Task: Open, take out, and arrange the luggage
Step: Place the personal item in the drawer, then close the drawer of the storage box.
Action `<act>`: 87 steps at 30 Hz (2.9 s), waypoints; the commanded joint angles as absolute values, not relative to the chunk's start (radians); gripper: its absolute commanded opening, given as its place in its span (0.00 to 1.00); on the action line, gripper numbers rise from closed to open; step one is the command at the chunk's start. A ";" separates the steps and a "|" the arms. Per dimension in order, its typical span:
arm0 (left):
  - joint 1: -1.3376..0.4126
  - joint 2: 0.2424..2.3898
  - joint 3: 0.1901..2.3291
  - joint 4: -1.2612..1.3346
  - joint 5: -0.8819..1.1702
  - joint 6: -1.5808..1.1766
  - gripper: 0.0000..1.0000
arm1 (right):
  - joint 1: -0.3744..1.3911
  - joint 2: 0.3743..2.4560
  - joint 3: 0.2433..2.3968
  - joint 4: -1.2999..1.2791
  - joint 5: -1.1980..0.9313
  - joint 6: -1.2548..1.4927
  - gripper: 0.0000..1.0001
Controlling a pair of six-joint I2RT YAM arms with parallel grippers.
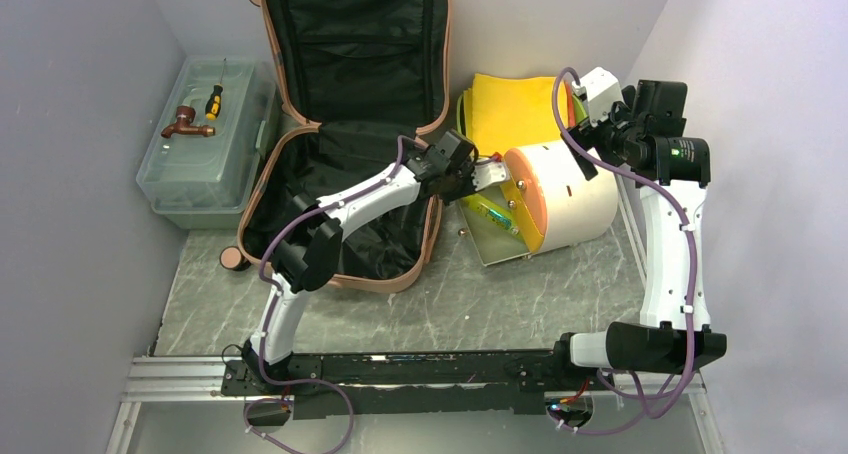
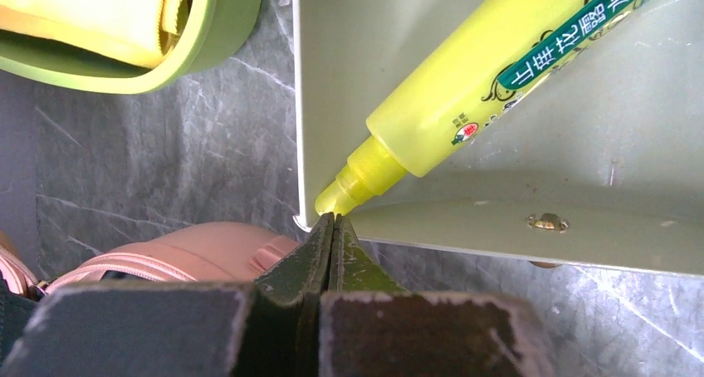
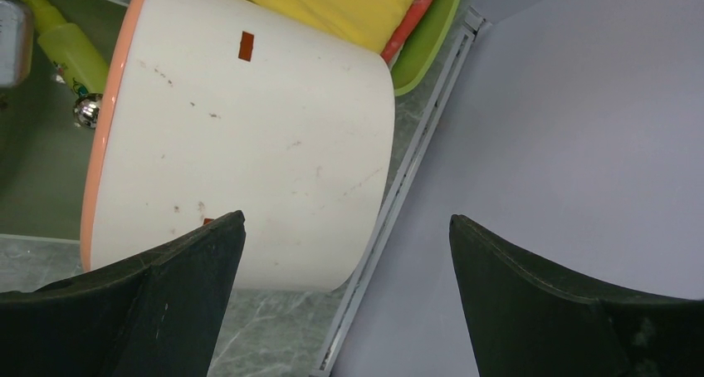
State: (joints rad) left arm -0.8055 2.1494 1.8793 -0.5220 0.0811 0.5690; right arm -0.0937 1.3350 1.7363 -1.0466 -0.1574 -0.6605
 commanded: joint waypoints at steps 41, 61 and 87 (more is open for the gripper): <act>-0.855 1.866 1.463 -0.504 0.374 0.380 1.00 | -0.103 1.384 1.656 -0.873 0.059 -0.555 0.98; -0.813 1.952 1.355 -0.128 0.331 0.238 0.80 | -0.207 1.539 1.739 -0.910 -0.028 -0.495 0.97; -0.830 2.380 1.660 0.380 0.239 0.019 0.75 | -0.288 1.629 1.712 -1.126 -0.344 -0.519 0.93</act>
State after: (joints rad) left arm -0.8227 2.3081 1.5921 0.1715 0.3317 0.1123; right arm -0.2733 1.5848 1.7485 -0.9779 -0.3138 -0.4870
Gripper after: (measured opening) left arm 0.745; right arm 0.934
